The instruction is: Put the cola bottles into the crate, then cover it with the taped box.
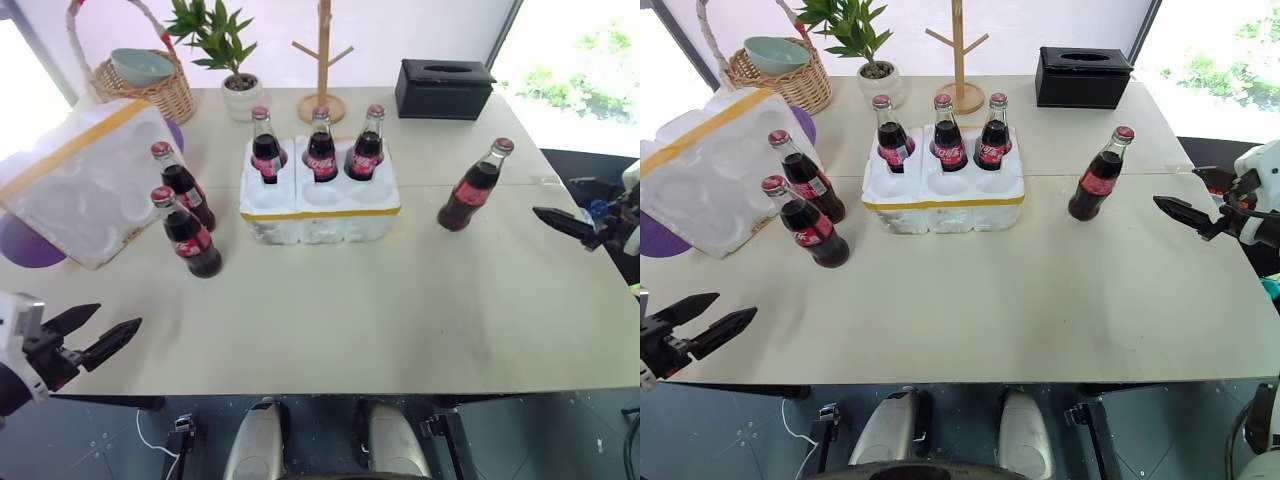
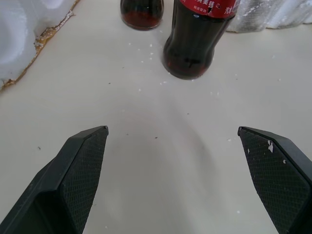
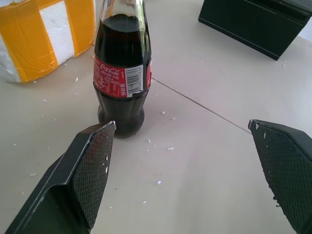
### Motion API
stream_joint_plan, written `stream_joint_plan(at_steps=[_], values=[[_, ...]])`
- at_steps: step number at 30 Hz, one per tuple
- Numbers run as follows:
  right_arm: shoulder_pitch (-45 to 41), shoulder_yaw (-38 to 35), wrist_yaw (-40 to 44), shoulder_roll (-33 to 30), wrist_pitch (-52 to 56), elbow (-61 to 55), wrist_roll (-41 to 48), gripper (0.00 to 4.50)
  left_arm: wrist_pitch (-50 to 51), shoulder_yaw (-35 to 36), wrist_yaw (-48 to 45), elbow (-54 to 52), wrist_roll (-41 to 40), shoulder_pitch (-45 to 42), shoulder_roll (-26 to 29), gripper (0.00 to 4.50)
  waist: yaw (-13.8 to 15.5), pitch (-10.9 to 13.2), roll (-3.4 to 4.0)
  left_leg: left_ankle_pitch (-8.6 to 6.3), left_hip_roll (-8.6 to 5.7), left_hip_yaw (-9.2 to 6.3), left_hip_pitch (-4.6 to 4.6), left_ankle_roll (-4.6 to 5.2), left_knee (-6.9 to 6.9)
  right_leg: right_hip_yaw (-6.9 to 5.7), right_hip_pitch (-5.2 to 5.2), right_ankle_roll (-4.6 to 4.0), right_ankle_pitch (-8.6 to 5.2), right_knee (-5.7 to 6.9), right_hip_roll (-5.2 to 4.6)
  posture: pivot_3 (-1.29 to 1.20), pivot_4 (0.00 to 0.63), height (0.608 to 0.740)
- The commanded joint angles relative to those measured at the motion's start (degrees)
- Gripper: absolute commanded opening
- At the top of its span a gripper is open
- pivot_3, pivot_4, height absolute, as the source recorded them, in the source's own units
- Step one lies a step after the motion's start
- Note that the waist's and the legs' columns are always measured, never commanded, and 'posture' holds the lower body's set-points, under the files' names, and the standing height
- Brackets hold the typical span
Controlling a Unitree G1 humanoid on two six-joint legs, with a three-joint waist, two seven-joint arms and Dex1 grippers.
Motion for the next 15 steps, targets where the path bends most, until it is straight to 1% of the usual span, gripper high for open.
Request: stream_joint_plan(at_steps=[1, 5, 9, 15], values=[[-0.4, -1.7, -0.5, -0.7, -1.4, 0.3, 0.3, 4.50, -1.9, -0.9, 0.4, -0.6, 1.7, -0.3, -0.2, 4.46, 0.0, 0.0, 0.00, 0.00, 0.00, 0.00, 0.00, 0.00, 0.00, 0.00, 0.00, 0.00, 0.00, 0.00, 0.00, 0.00, 0.150, 0.736], [-0.7, -1.7, -0.8, -0.6, -1.7, 0.9, 0.5, 4.50, -2.7, -0.5, 0.9, 1.7, 2.5, -1.6, -0.3, 4.46, -0.1, 0.0, 0.00, 0.00, 0.00, 0.00, 0.00, 0.00, 0.00, 0.00, 0.00, 0.00, 0.00, 0.00, 0.00, 0.00, 0.150, 0.736], [-0.5, -1.7, -0.9, -0.3, -1.9, 1.1, 0.7, 4.50, -3.1, 0.2, 2.2, 1.8, 2.5, -3.3, -0.4, 4.46, -0.1, 0.0, 0.00, 0.00, 0.00, 0.01, 0.00, 0.00, 0.00, 0.00, 0.00, 0.01, 0.00, 0.00, 0.00, 0.00, 0.150, 0.736], [0.4, -1.7, 1.1, -0.2, 1.5, 0.0, 2.3, 4.50, -2.2, 1.1, 3.5, 2.4, -0.1, -6.8, -0.8, 4.46, 0.0, 0.0, 0.00, 0.00, 0.00, 0.01, 0.00, 0.00, 0.00, 0.00, 0.01, 0.01, 0.01, 0.01, 0.00, 0.00, 0.150, 0.736]])
